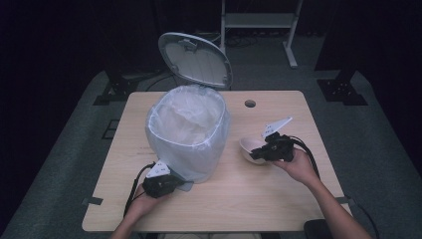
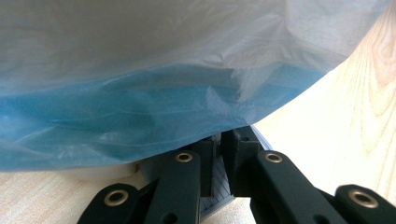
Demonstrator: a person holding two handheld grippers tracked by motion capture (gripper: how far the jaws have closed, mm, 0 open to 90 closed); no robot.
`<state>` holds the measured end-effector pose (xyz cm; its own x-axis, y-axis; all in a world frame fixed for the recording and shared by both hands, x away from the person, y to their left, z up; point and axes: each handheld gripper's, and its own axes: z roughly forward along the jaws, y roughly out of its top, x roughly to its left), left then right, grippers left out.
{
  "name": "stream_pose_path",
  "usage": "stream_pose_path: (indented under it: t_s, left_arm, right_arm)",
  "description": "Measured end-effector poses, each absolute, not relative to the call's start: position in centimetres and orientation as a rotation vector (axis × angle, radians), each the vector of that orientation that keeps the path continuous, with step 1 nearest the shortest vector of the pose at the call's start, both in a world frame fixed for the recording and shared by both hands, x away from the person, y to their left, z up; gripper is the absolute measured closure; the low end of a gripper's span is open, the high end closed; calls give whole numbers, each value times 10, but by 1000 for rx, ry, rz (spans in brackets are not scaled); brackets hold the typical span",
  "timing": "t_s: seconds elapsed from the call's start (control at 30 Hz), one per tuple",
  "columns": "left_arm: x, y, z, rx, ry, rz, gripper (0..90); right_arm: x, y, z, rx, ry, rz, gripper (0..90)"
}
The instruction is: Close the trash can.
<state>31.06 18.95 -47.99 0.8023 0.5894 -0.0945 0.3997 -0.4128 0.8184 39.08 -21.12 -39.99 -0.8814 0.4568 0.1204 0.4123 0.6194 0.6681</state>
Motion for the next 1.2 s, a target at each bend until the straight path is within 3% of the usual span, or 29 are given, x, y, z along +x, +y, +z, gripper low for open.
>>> stream_pose_path:
  t_s: [0.7, 1.2]
  left_arm:
    - [311, 190, -480, 2059, 733, 259, 839]
    - [310, 189, -480, 2057, 736, 259, 839]
  right_arm:
    - [382, -223, -379, 781, 2763, 1256, 836]
    - [370, -213, -339, 700, 2771, 1271, 839]
